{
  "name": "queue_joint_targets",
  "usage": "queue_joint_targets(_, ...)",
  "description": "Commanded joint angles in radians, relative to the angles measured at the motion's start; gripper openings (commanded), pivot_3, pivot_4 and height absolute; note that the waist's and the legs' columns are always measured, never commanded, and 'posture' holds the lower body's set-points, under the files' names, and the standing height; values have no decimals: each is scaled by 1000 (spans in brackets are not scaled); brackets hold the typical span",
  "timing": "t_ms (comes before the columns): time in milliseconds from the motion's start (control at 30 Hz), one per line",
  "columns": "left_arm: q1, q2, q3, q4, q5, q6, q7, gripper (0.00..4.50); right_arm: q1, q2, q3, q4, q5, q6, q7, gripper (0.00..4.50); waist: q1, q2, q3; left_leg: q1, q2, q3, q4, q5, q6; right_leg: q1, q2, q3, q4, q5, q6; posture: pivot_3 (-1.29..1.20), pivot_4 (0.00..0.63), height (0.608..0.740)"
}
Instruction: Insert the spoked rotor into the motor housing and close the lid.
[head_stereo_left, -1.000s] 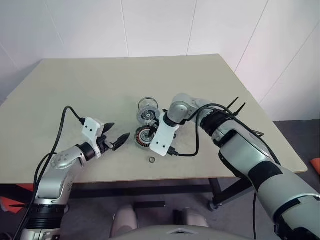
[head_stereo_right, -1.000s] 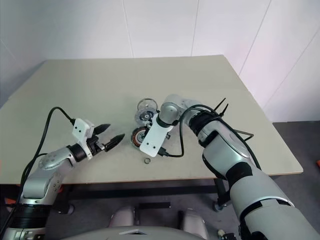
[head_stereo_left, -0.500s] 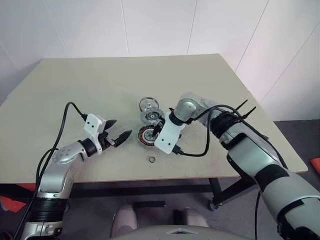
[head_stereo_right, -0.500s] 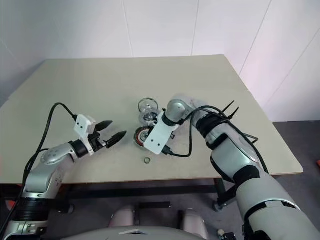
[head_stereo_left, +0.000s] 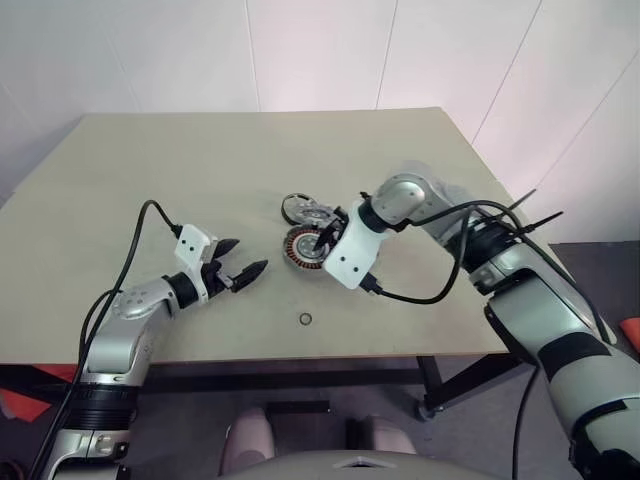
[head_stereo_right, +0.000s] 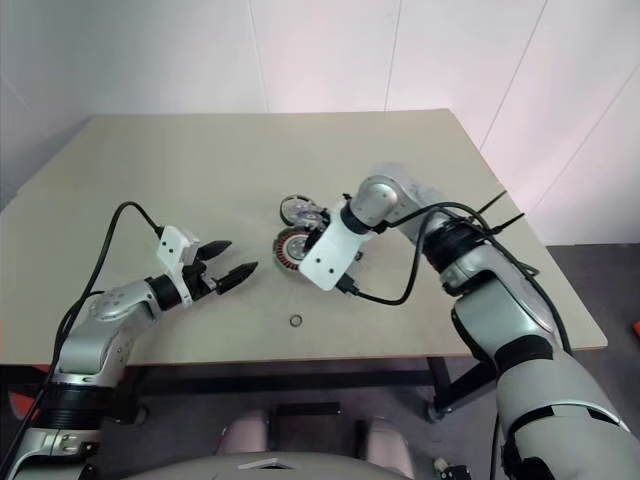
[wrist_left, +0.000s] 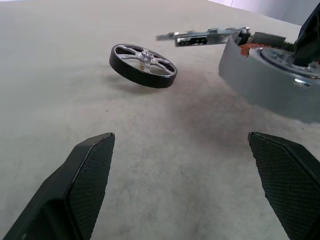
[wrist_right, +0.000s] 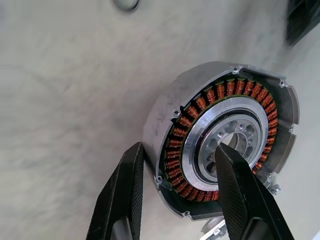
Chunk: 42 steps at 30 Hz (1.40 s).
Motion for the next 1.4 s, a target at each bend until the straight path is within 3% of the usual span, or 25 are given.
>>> queue_joint_targets(33, -30, 4, -6, -3, 1, -19, -13, 4500, -6, -56, -55, -17, 7, 8, -19, 1938, 0, 0, 0, 0, 0, 0, 0, 0, 0, 0, 0, 0, 0, 0, 0, 0, 0, 740)
queue_joint_targets(200, -47, 4, -18, 16, 6, -23, -27, 4500, 35, -91, -58, -11, -13, 51, -41, 1938, -1, 0, 0, 0, 0, 0, 0, 0, 0, 0, 0, 0, 0, 0, 0, 0, 0, 740)
queue_joint_targets(467, -69, 9, -25, 33, 11, -29, -32, 4500, 29, -10, -41, 123, -106, 123, -199, 1938, -2, 0, 0, -1, 0, 0, 3, 0, 0, -1, 1, 0, 1, 1, -1, 0, 0, 740)
queue_joint_targets(633, -69, 15, -19, 29, 12, -30, -29, 4500, 43, -10, -29, 149, -110, 97, -164, 1938, 1, 1, 1, -2, 0, 0, 5, 0, 0, -1, 1, 0, 2, 1, -2, 0, 0, 740)
queue_joint_targets(667, -68, 16, -18, 28, 13, -30, -27, 4500, 45, -12, -30, 146, -111, 92, -164, 2665, 1, 1, 1, -3, 0, 0, 5, 0, 0, -1, 1, 0, 2, 1, -2, 0, 0, 740)
queue_joint_targets(833, -65, 16, -16, 24, 14, -29, -24, 4500, 41, -23, -50, 94, -110, 84, -200, 4304, -1, 1, 1, -3, 0, 0, 7, -1, 1, -1, 1, 0, 2, 1, -2, 0, 0, 740)
queue_joint_targets(1000, -61, 18, -14, 21, 12, -27, -26, 4500, 81, -87, -91, -129, -27, 100, -124, 4304, 1, 1, 1, -2, 0, 0, 9, -1, 1, 0, 1, 0, 3, 1, -2, 0, 0, 740)
queue_joint_targets(1133, -67, 17, -18, 26, 14, -26, -28, 4500, 196, -75, -140, -381, 167, 307, -26, 4304, 2, 1, 1, 0, 1, -1, 9, -2, 2, 3, 1, 0, 2, 1, -2, 0, 0, 740)
queue_joint_targets(1267, -75, 15, -24, 32, 17, -23, -29, 4500, 297, 56, -193, -467, 293, 657, -93, 4304, -3, 1, 1, 3, 1, 0, 9, -2, 2, 5, 2, 0, 3, 2, -2, 0, 0, 740)
queue_joint_targets(1400, -82, 17, -27, 32, 15, -16, -32, 4500, 353, 120, -204, -518, 356, 888, -116, 4304, 4, 1, 1, 7, 1, -1, 9, -1, 1, 8, 2, 0, 3, 2, -3, 0, 0, 740)
